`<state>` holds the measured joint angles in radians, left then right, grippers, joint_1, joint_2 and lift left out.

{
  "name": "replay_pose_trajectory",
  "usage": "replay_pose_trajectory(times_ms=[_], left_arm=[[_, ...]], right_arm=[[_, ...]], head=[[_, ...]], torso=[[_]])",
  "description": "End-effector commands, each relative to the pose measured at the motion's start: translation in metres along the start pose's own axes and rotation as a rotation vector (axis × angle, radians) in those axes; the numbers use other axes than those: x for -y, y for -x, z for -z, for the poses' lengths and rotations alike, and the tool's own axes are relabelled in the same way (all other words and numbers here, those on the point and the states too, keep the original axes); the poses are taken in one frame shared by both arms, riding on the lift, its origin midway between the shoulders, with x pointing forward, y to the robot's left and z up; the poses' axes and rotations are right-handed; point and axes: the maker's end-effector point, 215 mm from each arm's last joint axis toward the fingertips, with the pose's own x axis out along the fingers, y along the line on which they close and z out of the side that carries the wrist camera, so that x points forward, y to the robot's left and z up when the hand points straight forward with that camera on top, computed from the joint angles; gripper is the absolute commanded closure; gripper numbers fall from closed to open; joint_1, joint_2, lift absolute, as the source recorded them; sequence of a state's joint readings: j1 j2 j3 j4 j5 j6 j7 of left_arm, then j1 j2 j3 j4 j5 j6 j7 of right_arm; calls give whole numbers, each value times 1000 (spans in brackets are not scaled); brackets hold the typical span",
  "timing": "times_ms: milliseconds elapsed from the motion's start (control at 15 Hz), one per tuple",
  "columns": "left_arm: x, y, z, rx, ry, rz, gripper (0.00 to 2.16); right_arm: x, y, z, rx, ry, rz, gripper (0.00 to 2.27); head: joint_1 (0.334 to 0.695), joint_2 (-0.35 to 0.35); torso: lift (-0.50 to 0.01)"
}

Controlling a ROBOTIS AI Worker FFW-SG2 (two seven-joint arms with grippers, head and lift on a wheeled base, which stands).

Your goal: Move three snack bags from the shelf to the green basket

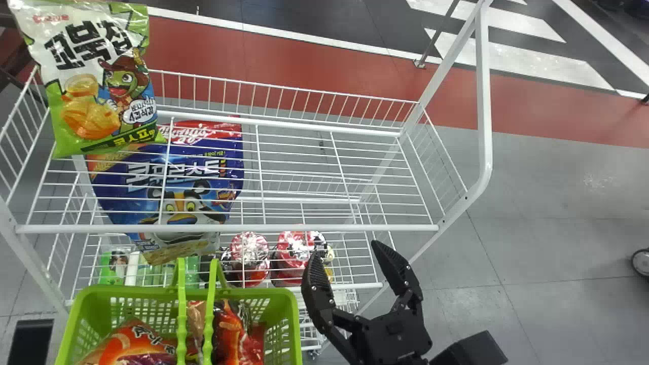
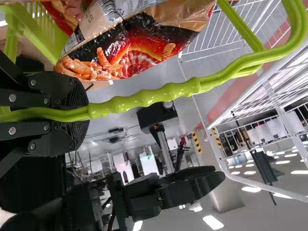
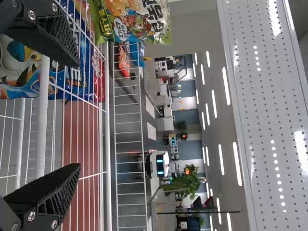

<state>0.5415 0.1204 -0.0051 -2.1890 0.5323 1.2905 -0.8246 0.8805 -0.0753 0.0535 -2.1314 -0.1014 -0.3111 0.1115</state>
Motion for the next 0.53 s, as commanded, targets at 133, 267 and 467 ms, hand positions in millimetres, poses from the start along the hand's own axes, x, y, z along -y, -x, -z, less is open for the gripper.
replay_pose_trajectory(times_ms=[133, 267, 467], left_arm=[[0, 4, -1, 9, 5, 2, 2061], [0, 4, -1, 11, 7, 2, 2061], [0, 6, -1, 14, 9, 5, 2061]], right_arm=[[-2, -1, -3, 9, -2, 0, 66], [-1, -1, -2, 9, -4, 5, 66], [-1, -1, -4, 17, -5, 7, 66]], head=[[695, -350], [695, -350], [695, -350]], torso=[[-49], [-49], [-49]])
